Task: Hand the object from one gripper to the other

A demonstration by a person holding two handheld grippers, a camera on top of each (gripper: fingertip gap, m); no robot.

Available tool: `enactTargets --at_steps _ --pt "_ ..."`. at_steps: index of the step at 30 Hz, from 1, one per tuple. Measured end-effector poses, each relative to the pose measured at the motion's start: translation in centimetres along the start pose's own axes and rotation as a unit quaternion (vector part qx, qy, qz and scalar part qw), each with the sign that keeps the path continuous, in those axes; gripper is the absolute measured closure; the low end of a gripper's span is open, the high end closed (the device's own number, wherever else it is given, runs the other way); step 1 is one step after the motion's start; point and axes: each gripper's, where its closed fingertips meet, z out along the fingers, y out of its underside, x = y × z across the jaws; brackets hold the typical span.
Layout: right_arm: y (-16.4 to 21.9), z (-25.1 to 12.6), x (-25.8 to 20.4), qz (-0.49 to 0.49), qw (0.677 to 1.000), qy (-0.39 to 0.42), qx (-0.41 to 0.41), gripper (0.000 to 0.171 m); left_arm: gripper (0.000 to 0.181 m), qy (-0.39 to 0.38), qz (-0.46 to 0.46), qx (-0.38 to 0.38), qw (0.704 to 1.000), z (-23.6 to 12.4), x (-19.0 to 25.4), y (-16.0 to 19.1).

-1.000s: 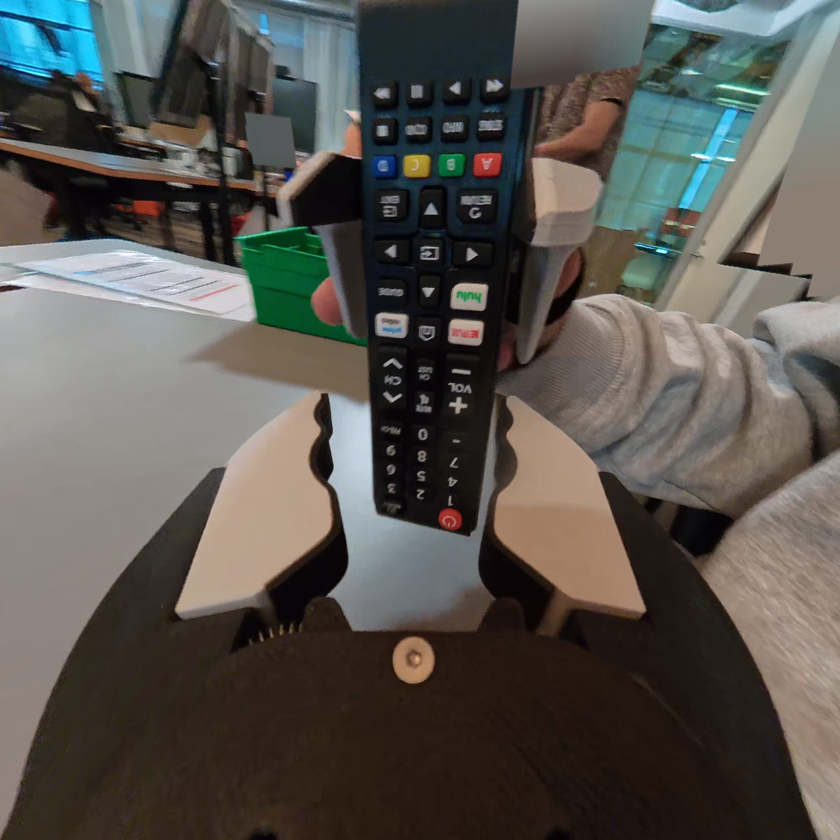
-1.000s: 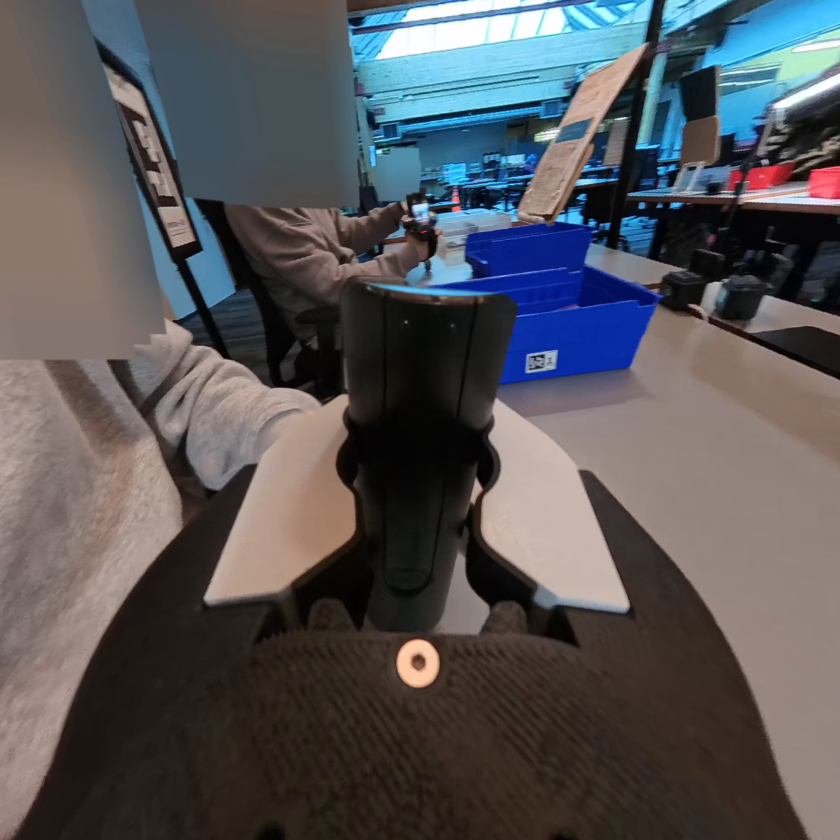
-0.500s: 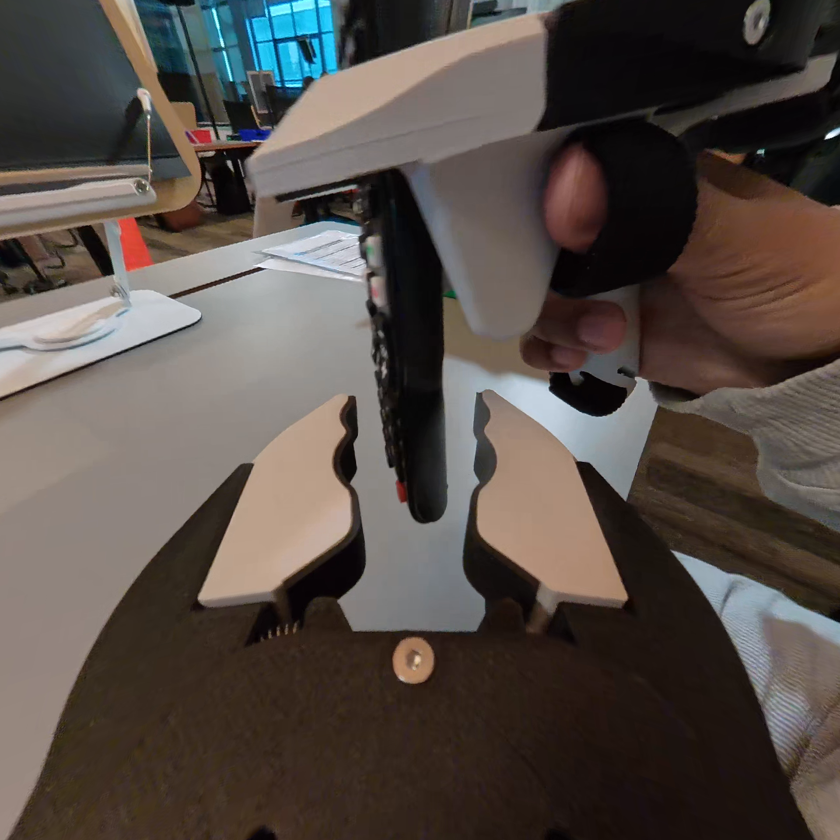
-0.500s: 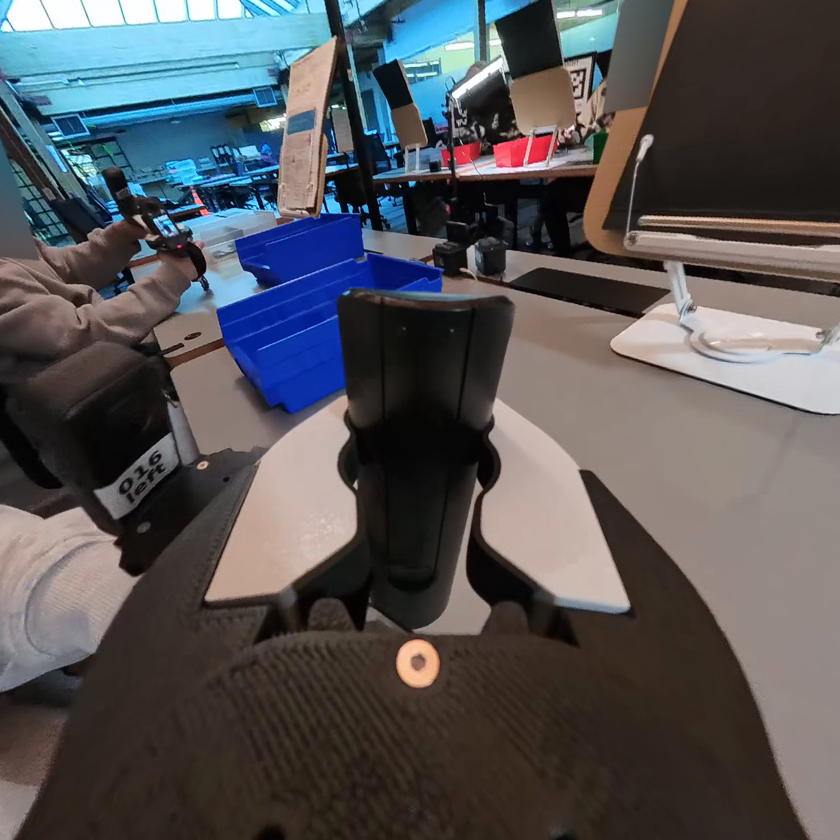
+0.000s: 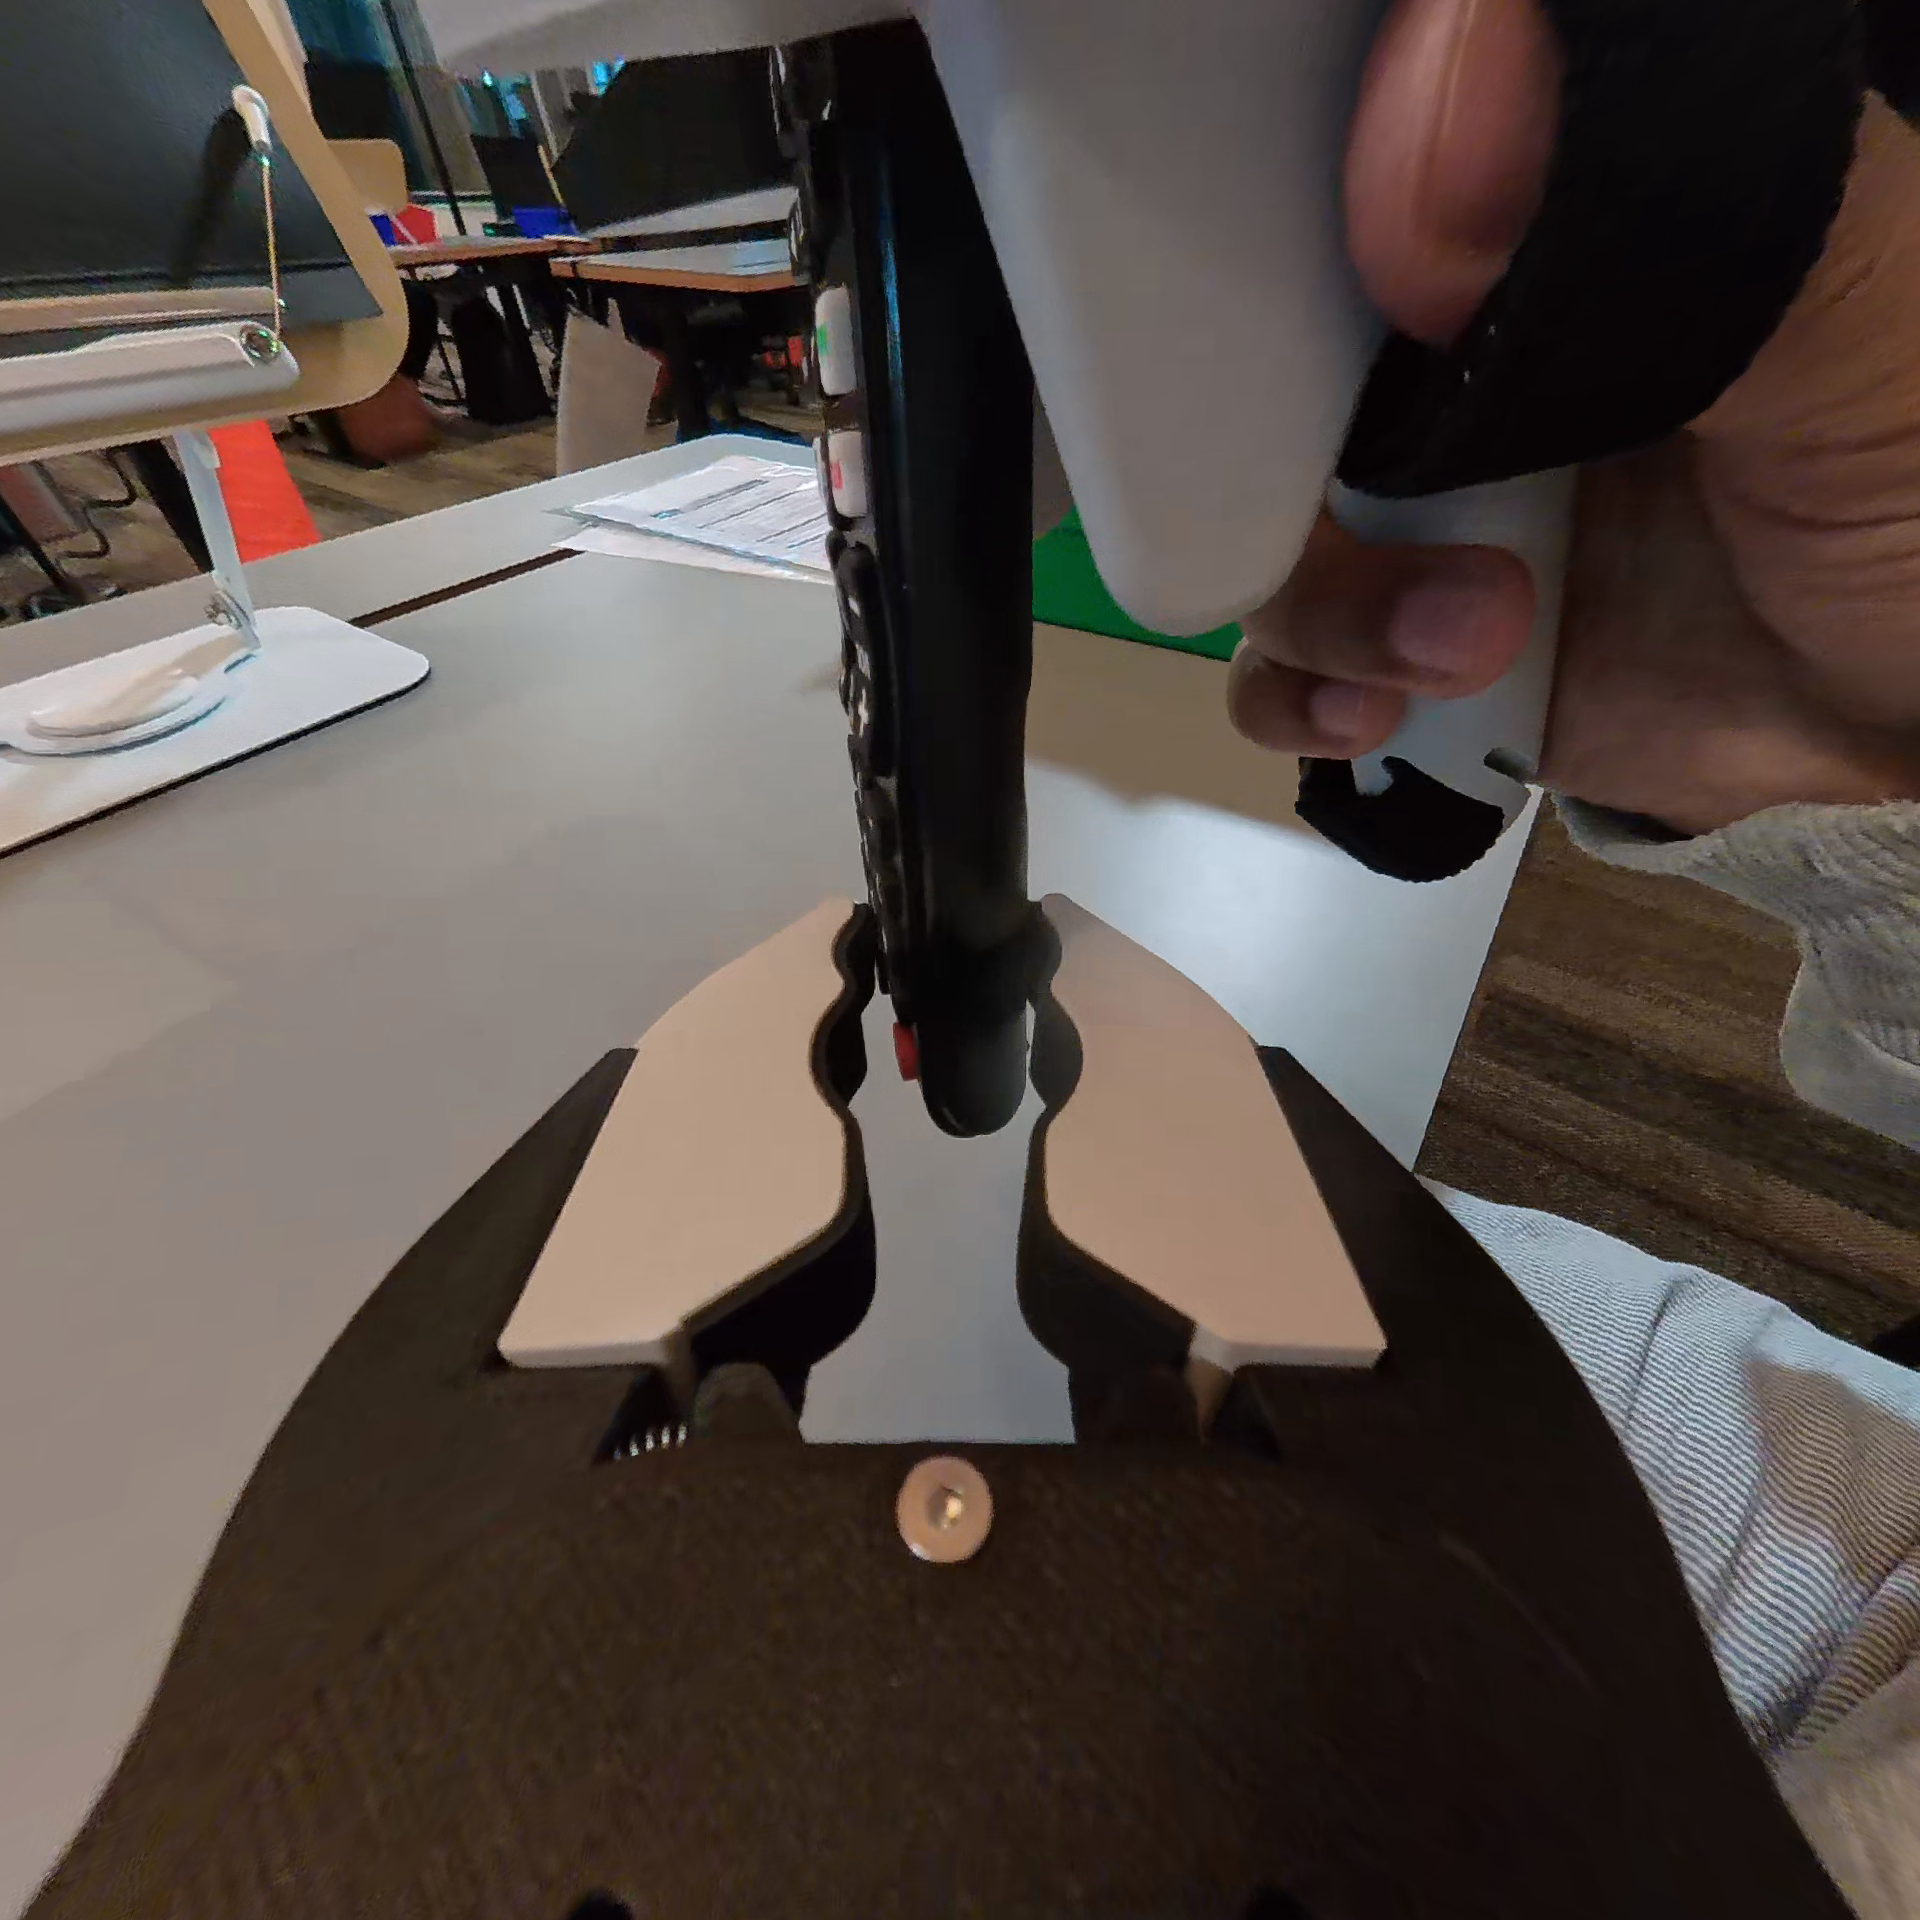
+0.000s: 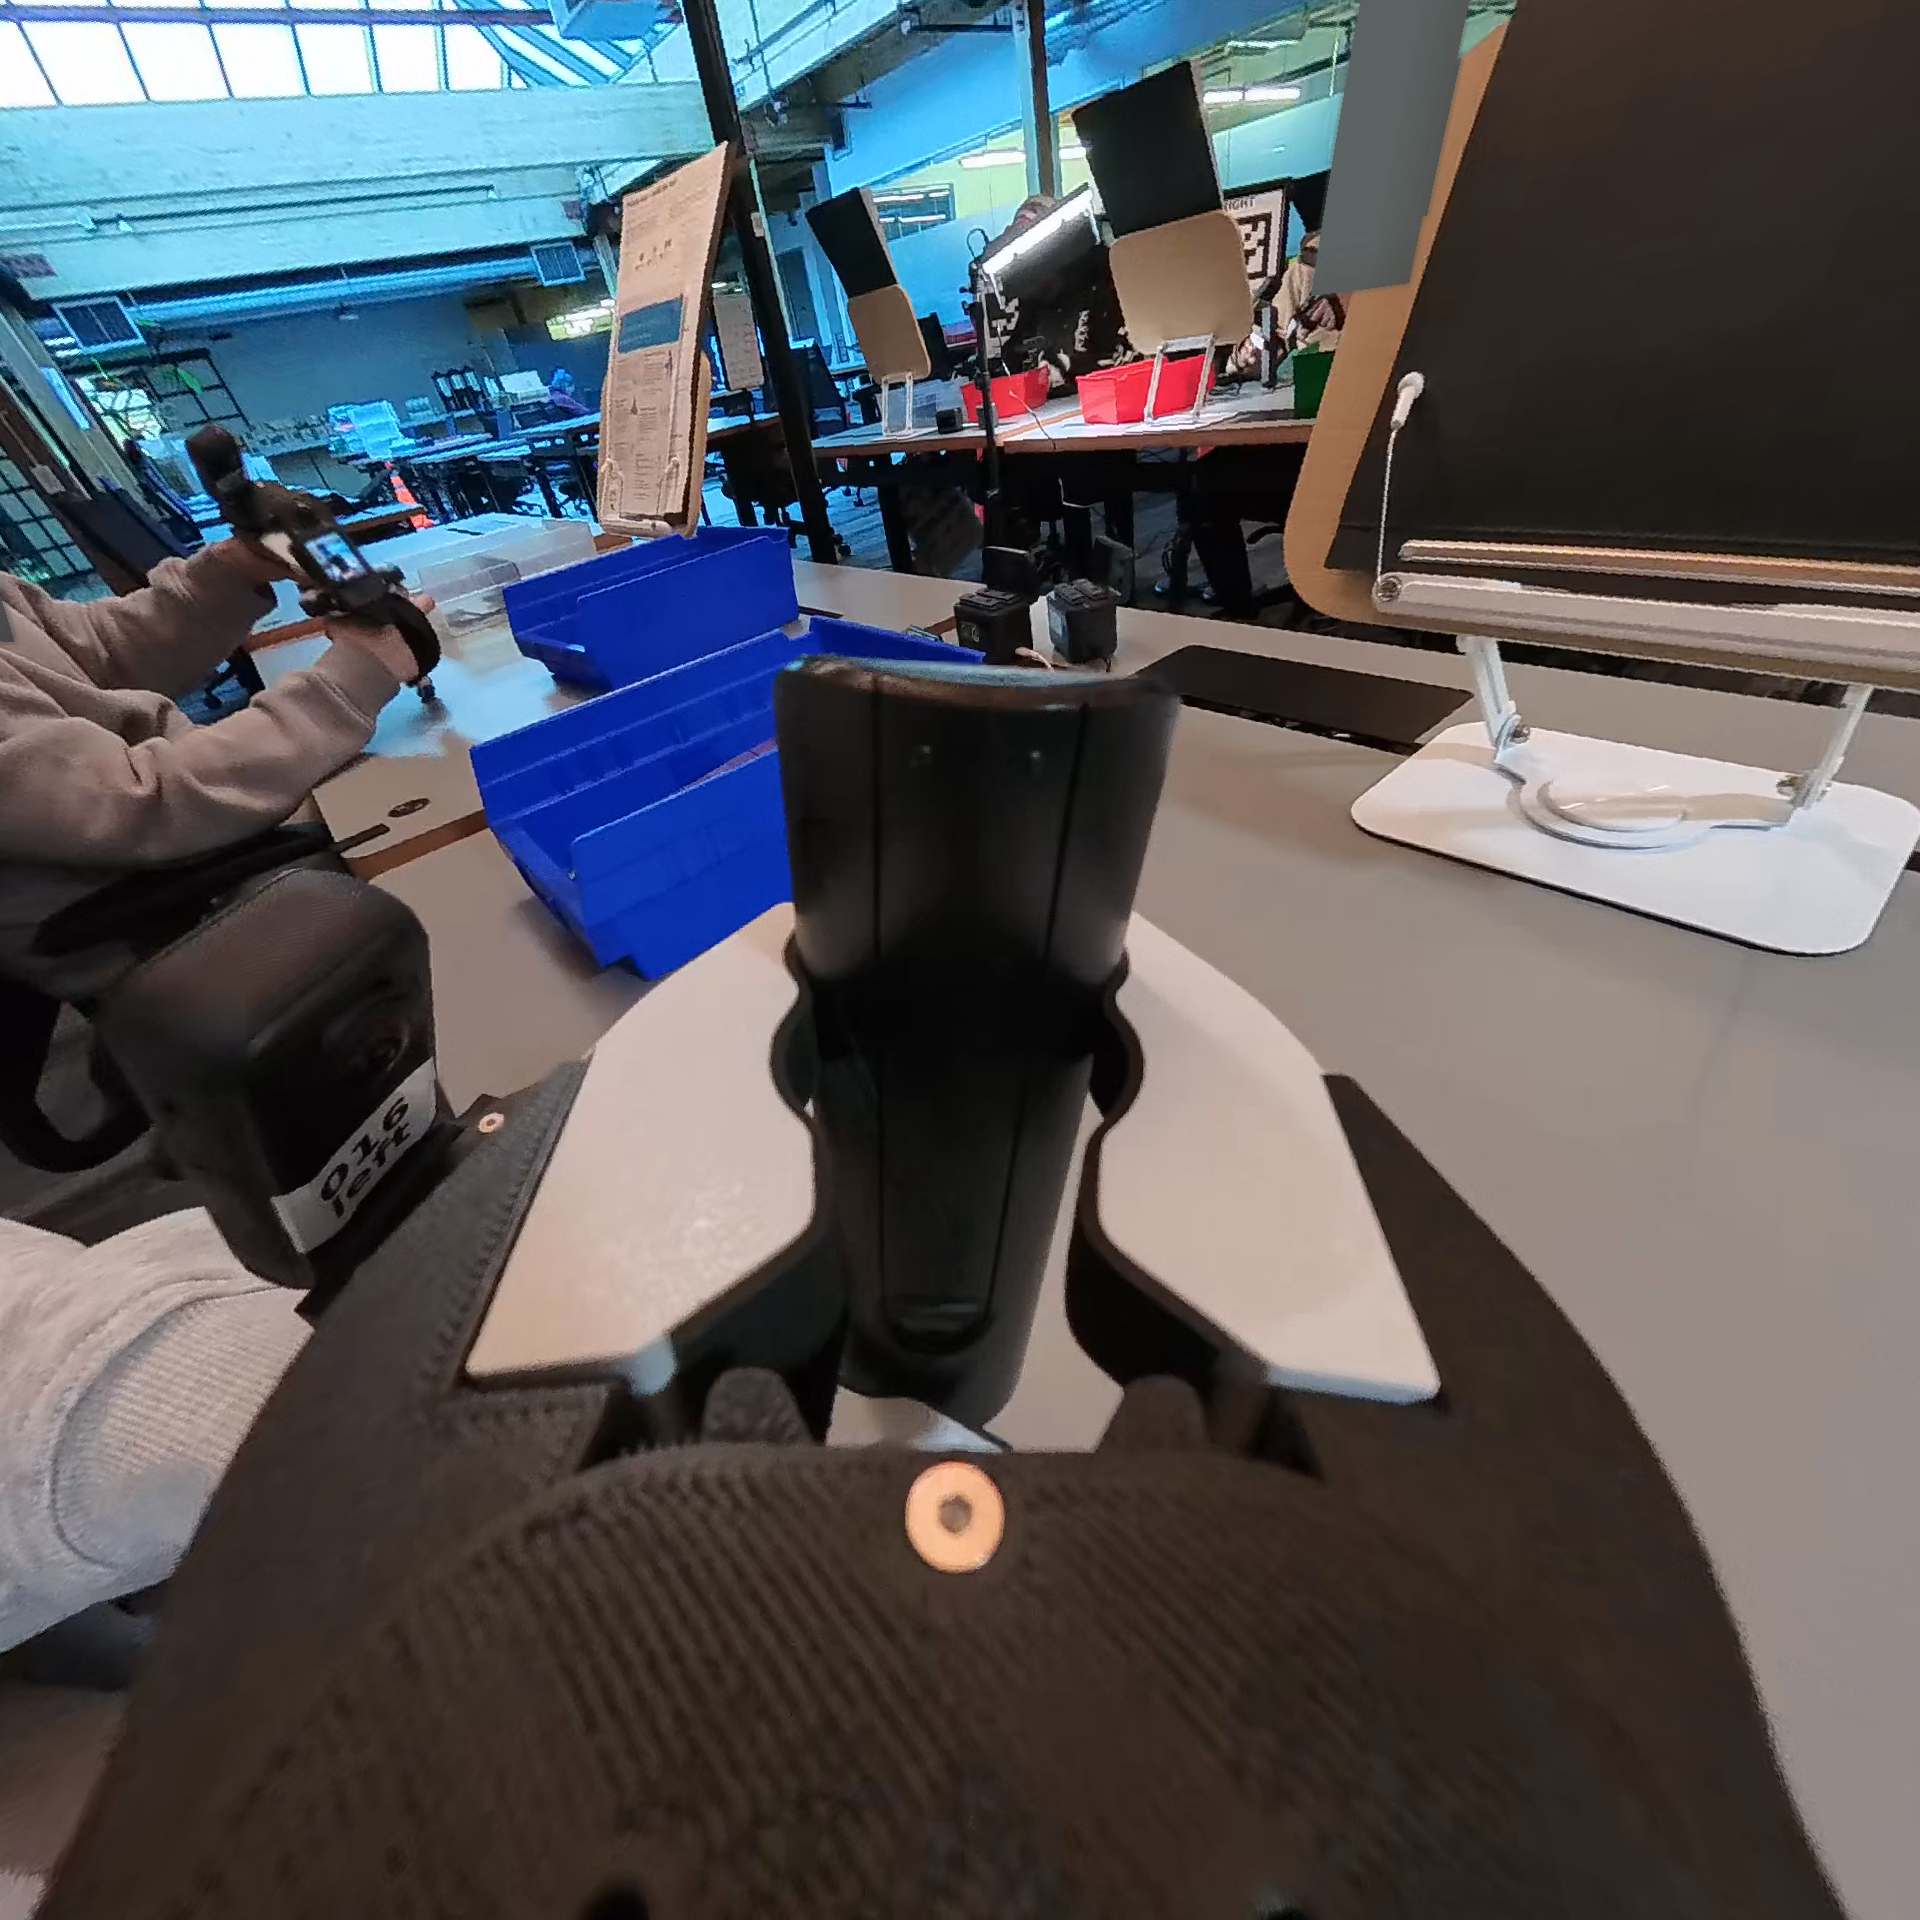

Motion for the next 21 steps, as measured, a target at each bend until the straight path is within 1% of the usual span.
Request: enactTargets --at_steps 4,8,14,16,18,19,21 --pt "-0.3 0.0 -0.4 -0.014 1.000 -0.012 0.003 0.119 0.157 0.007 -0.018 0.003 1.000 0.0 -0.1 -0.1" --pt "-0.7 0.0 -0.4 -0.042 0.999 -0.014 0.005 0.095 0.158 0.029 -0.066 0.006 0.997 0.0 -0.1 -0.1" --pt "-2.3 -0.6 -0.3 -0.093 0.995 -0.018 0.041 0.077 0.158 0.058 -0.133 0.015 0.989 -0.1 -0.8 -0.2" --pt "-2.9 -1.0 -0.7 -0.145 0.988 -0.031 0.050 0.067 0.158 0.077 -0.165 0.012 0.983 -0.1 -1.0 -0.1" --pt "-2.9 -1.4 -1.3 -0.232 0.970 -0.046 0.048 0.058 0.158 0.099 -0.197 0.006 0.975 -0.1 -1.2 0.1" --pt "-2.8 -1.6 -1.1 -0.279 0.959 -0.038 0.041 0.055 0.157 0.109 -0.210 0.004 0.972 -0.1 -1.2 0.2" --pt "-2.3 -2.0 -0.6 -0.353 0.935 -0.026 0.023 0.054 0.158 0.136 -0.230 0.000 0.964 -0.1 -1.0 0.3"
